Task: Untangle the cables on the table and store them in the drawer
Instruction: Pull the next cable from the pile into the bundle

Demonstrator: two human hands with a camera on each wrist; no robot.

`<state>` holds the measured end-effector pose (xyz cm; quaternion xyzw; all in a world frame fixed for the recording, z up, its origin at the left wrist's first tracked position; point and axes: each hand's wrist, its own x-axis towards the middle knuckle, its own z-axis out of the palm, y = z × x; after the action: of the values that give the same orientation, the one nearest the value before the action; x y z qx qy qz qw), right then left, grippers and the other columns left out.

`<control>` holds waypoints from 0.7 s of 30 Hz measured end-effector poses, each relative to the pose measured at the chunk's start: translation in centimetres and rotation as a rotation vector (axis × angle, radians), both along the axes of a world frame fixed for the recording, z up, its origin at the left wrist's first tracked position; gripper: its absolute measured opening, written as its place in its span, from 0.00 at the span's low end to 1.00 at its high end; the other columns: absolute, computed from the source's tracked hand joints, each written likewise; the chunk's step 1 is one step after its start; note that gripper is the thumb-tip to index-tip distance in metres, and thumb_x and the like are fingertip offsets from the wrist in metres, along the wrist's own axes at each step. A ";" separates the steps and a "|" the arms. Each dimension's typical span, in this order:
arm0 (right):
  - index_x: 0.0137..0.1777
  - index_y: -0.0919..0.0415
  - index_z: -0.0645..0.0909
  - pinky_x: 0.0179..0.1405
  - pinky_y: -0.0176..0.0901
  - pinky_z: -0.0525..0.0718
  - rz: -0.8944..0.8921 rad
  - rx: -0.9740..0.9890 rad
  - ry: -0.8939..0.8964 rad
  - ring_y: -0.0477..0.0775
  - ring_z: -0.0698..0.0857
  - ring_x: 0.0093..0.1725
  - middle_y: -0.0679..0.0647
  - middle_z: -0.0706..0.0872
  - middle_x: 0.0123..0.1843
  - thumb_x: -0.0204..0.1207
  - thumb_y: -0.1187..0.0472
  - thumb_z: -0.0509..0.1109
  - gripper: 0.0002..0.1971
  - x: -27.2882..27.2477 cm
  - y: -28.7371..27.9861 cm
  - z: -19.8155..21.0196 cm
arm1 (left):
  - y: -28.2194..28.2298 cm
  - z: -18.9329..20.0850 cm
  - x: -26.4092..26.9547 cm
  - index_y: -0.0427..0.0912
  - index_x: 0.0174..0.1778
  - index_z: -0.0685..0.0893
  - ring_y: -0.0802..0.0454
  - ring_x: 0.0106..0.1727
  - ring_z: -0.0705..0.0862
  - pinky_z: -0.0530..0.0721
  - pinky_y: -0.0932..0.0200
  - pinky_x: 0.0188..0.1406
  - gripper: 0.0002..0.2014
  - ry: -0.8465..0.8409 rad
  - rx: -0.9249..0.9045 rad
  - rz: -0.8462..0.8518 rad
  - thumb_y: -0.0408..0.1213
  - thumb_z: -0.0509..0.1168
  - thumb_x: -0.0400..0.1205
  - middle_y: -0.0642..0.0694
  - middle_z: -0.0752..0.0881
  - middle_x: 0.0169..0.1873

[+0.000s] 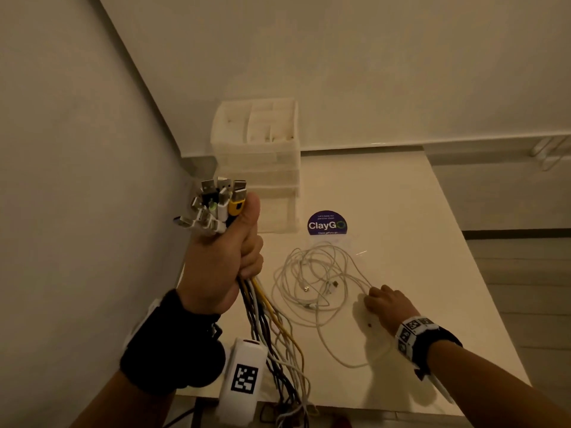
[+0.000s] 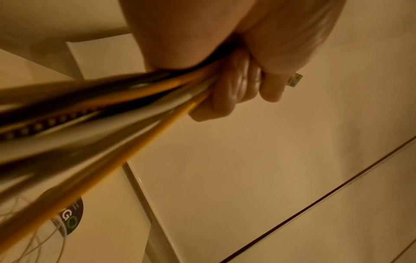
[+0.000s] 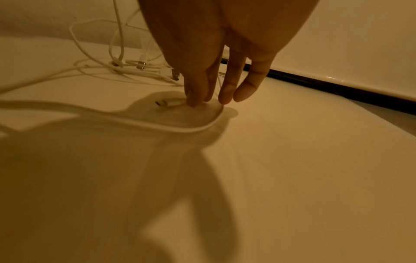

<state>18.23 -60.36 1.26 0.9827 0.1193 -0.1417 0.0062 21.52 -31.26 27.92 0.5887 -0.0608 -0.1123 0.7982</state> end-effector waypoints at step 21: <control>0.27 0.49 0.85 0.24 0.37 0.82 0.301 -0.047 0.125 0.49 0.84 0.30 0.45 0.86 0.34 0.33 0.56 0.89 0.21 1.8 -1.3 -0.5 | 0.4 -1.2 1.9 0.46 0.28 0.54 0.54 0.15 0.51 0.52 0.63 0.18 0.27 0.048 0.154 0.130 0.36 0.67 0.81 0.50 0.56 0.16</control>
<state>20.06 -61.67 0.78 0.9425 0.2620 -0.2029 0.0428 23.45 -30.87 26.76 0.6481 0.0054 -0.0785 0.7575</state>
